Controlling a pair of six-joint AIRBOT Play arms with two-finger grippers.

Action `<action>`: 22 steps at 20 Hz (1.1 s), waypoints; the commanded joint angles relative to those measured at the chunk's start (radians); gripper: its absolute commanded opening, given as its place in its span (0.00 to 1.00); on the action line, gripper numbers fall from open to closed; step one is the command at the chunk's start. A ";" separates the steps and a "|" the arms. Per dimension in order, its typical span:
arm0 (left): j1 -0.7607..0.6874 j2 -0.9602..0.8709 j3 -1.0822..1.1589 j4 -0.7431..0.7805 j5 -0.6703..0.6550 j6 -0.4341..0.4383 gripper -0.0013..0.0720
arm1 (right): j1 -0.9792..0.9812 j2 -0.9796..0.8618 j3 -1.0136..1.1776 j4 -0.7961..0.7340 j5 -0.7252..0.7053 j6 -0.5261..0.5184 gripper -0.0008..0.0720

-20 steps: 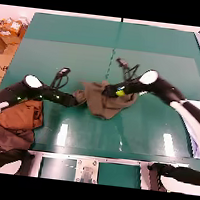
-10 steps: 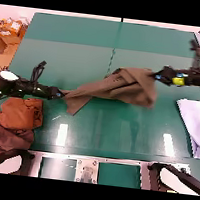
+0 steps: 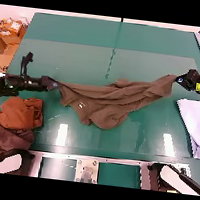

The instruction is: Fold the shirts.

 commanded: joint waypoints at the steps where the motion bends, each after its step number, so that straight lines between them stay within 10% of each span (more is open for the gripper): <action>1: 0.003 0.000 0.050 -0.132 -0.104 0.044 0.05 | 0.014 0.013 0.023 0.042 0.007 -0.027 0.04; 13: 0.003 0.079 0.990 -0.122 -0.053 -0.150 0.05 | -0.058 0.487 0.177 0.042 0.011 0.096 0.04; 22: -0.008 -0.137 1.038 0.162 0.049 -0.225 0.05 | -0.058 0.535 -0.159 -0.021 -0.019 0.172 0.04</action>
